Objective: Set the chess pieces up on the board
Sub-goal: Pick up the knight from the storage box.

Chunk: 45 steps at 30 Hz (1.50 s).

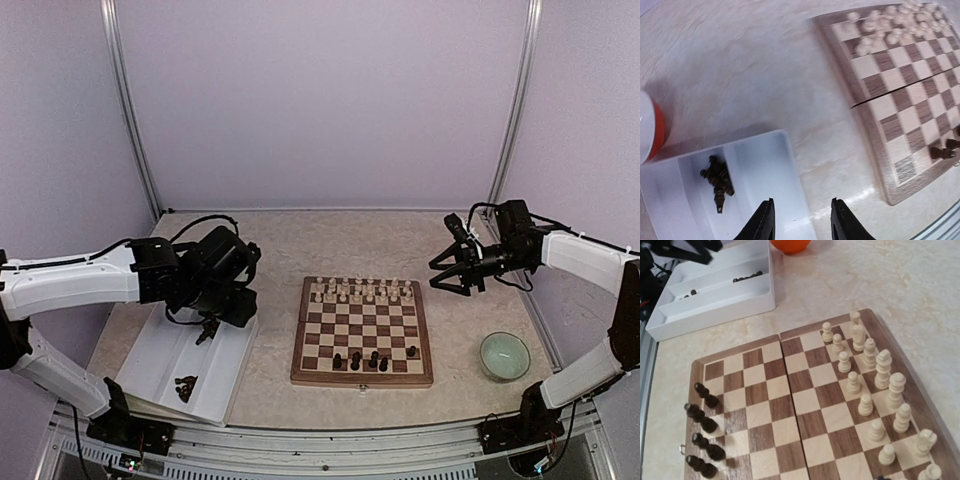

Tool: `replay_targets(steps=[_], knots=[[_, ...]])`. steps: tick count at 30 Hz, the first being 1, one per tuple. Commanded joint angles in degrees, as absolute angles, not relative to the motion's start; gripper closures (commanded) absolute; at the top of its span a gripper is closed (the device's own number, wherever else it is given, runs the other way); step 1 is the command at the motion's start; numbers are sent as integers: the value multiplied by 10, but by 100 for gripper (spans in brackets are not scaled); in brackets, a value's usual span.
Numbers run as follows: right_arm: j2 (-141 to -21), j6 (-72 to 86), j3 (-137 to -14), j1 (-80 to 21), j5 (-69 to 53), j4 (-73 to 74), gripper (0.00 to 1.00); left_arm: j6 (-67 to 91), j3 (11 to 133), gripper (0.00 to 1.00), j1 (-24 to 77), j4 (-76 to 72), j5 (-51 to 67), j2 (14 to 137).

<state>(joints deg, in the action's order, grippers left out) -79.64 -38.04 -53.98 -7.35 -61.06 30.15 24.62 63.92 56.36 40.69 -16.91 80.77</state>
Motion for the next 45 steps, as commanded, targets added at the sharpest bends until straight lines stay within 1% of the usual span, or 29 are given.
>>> replay_targets(steps=[1,6,8,13,16,20,24,28,34,40,43,45], knots=[[-787,-374,-560,-71,-631,311,36,332,530,61,494,408,-182,723],[-761,-365,-587,-72,-627,322,37,299,455,61,394,320,-90,666],[-760,-364,-610,-74,-629,340,37,297,446,61,360,317,-68,673],[-779,-338,-694,-99,-658,389,37,303,428,61,329,306,-63,707],[-777,-328,-714,-125,-644,383,37,299,419,62,318,299,-58,724],[-771,-327,-701,-143,-621,369,37,298,413,64,316,289,-59,758],[-775,-328,-693,-144,-625,370,37,312,417,62,316,296,-71,785],[-775,-325,-695,-145,-624,370,37,335,414,62,316,321,-91,787],[-777,-330,-697,-146,-623,374,37,351,388,62,312,322,-94,741],[-768,-332,-674,-146,-617,366,37,347,390,62,309,322,-87,786],[-763,-331,-668,-146,-616,362,37,343,386,65,309,309,-89,813],[-760,-327,-668,-146,-618,361,37,341,381,70,309,295,-85,826]])
